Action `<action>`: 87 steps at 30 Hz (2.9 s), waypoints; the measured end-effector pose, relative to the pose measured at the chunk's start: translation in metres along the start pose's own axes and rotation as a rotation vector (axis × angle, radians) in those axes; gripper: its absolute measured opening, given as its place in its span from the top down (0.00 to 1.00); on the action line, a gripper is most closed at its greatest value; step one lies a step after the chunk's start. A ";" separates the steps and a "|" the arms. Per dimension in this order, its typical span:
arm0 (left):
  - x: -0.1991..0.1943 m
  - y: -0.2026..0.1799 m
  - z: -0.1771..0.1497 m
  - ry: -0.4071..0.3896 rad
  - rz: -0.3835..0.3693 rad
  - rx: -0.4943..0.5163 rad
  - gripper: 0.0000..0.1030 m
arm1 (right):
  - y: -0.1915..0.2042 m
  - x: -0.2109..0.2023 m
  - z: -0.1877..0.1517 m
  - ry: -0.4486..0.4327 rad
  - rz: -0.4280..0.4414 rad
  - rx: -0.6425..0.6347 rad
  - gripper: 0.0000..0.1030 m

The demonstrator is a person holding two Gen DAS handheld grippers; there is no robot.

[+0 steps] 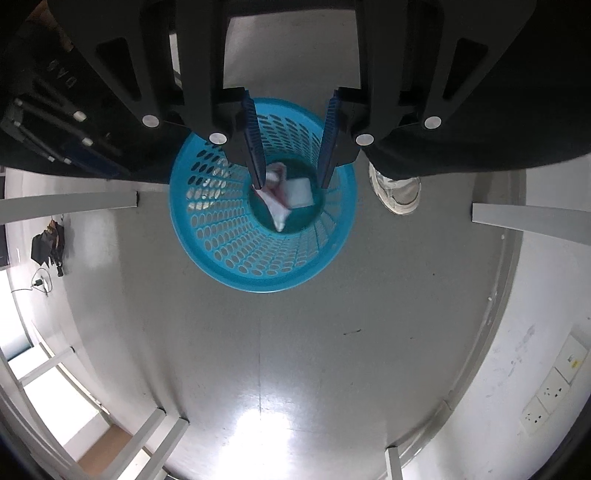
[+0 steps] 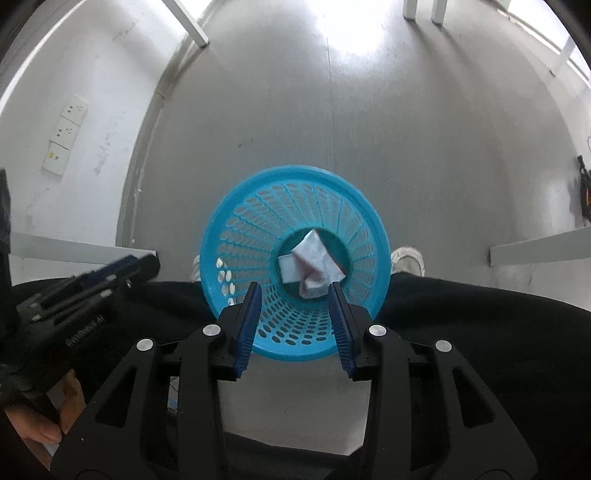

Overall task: Collect trash
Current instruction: 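Raise both tools back toward the table, then grasp the white tissue with the left gripper while the right gripper grasps the clear plastic wrap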

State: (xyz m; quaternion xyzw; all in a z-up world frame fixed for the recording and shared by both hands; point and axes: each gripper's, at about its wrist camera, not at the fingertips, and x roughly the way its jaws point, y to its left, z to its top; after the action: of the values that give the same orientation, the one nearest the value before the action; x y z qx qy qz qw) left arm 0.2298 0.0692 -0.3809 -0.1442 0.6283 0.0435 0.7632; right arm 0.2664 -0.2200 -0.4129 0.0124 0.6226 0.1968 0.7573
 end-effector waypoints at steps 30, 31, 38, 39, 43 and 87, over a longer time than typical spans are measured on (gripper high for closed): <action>-0.170 -0.041 -0.112 -0.463 0.130 0.223 0.29 | 0.027 -0.184 -0.105 -0.439 0.005 -0.220 0.48; -0.176 -0.039 -0.114 -0.477 0.133 0.228 0.27 | 0.027 -0.191 -0.109 -0.463 0.004 -0.225 0.48; -0.214 -0.036 -0.131 -0.581 0.130 0.254 0.10 | 0.016 -0.244 -0.134 -0.597 0.005 -0.224 0.43; -0.221 -0.037 -0.134 -0.599 0.128 0.263 0.07 | 0.014 -0.253 -0.137 -0.621 0.008 -0.223 0.40; -0.245 -0.040 -0.141 -0.665 0.118 0.289 0.06 | 0.011 -0.288 -0.144 -0.719 0.006 -0.219 0.32; -0.320 -0.073 -0.027 -0.724 0.009 0.352 0.06 | 0.038 -0.373 0.012 -0.888 0.100 -0.235 0.16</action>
State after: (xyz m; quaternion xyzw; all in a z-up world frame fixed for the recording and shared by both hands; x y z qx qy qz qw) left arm 0.1558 0.0291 -0.0625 0.0160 0.3172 -0.0133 0.9481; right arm 0.2125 -0.2992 -0.0506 0.0398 0.2101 0.2779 0.9365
